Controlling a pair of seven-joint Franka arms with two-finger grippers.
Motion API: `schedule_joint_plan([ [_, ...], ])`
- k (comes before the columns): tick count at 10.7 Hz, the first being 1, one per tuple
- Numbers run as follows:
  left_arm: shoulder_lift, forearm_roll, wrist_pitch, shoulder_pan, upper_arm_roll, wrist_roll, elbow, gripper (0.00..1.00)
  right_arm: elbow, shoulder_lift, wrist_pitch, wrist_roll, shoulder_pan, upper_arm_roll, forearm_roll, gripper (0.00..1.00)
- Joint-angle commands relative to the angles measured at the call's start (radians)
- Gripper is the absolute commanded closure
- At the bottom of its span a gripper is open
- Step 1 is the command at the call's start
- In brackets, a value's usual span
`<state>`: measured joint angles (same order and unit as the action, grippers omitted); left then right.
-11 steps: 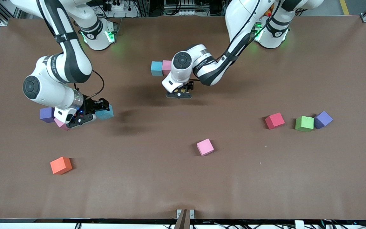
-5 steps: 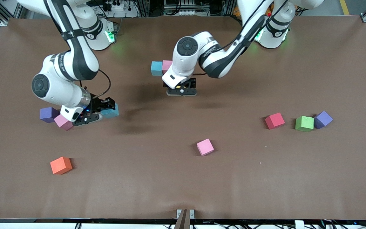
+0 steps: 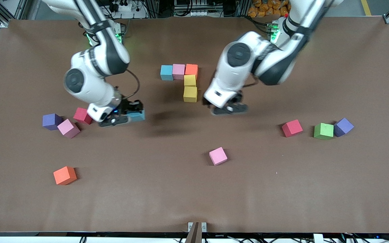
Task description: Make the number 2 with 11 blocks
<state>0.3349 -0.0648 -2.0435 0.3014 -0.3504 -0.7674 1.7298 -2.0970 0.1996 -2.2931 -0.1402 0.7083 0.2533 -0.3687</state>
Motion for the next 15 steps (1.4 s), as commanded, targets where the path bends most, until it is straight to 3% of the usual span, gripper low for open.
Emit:
schedule_joint_plan([
  [1, -0.053, 0.020, 0.054, -0.126, -0.015, 0.143, 0.027, 0.00, 0.005, 0.044, -0.104, -0.131, 0.087, 0.004, 0.010, 0.59],
  [4, -0.050, 0.003, 0.089, -0.281, -0.009, 0.484, 0.027, 0.00, 0.096, 0.185, -0.228, -0.328, 0.189, 0.004, 0.007, 0.59],
  [7, -0.013, 0.000, 0.088, -0.398, -0.005, 0.709, 0.033, 0.00, 0.201, 0.297, -0.255, -0.505, 0.279, 0.004, 0.008, 0.59],
  [9, -0.016, -0.078, 0.024, -0.471, -0.012, 0.804, 0.106, 0.00, 0.239, 0.354, -0.265, -0.556, 0.318, 0.004, 0.013, 0.59],
  [12, 0.001, -0.067, -0.024, -0.527, -0.012, 0.783, 0.195, 0.00, 0.233, 0.397, -0.307, -0.514, 0.335, 0.003, 0.014, 0.59],
  [15, 0.022, 0.039, -0.061, -0.571, -0.012, 0.731, 0.258, 0.00, 0.216, 0.397, -0.293, -0.487, 0.358, 0.000, 0.013, 0.59],
])
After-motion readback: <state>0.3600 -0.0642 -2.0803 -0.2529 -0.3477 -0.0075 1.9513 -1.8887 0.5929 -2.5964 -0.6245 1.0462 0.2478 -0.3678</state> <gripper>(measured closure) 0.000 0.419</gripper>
